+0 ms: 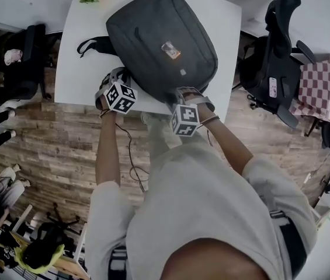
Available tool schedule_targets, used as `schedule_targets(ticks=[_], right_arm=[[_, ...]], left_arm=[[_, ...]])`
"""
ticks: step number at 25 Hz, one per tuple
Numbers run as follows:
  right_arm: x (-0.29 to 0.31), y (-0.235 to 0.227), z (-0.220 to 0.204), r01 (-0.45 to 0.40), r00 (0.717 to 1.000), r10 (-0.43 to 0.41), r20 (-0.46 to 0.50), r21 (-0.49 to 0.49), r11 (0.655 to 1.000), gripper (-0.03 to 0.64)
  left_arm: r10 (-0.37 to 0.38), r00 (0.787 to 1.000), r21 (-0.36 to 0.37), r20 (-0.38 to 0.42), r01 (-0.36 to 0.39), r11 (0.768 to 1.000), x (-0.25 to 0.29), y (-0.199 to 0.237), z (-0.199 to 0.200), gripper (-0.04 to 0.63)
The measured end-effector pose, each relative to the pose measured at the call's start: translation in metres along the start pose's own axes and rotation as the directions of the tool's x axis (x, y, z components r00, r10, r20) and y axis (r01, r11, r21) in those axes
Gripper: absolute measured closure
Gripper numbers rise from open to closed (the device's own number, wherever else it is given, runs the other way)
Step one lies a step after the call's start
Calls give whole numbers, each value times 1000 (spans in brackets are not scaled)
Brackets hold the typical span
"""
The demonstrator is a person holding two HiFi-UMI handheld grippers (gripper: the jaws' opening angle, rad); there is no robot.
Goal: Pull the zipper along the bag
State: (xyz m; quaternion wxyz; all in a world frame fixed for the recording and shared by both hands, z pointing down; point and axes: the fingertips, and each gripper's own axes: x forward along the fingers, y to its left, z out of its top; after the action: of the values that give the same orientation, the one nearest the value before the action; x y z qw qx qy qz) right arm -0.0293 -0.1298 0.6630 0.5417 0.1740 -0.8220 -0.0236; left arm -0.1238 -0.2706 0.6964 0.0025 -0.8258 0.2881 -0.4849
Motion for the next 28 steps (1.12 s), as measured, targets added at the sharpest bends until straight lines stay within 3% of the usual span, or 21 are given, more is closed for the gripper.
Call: schedule_targets(ticks=[6, 21, 28], right_arm=[[-3, 1, -3, -5, 1000, 5, 3, 10, 1000, 494], [-2, 4, -8, 10, 1000, -10, 11, 2, 1000, 505], [-2, 11, -8, -3, 1000, 3, 7, -7, 1000, 509]], left_arm=[[-36, 999, -62, 7, 37, 997, -13, -30, 3, 565], [-62, 998, -133, 4, 62, 989, -31, -91, 8, 565], [-64, 998, -230, 19, 66, 971, -42, -122, 9, 564]])
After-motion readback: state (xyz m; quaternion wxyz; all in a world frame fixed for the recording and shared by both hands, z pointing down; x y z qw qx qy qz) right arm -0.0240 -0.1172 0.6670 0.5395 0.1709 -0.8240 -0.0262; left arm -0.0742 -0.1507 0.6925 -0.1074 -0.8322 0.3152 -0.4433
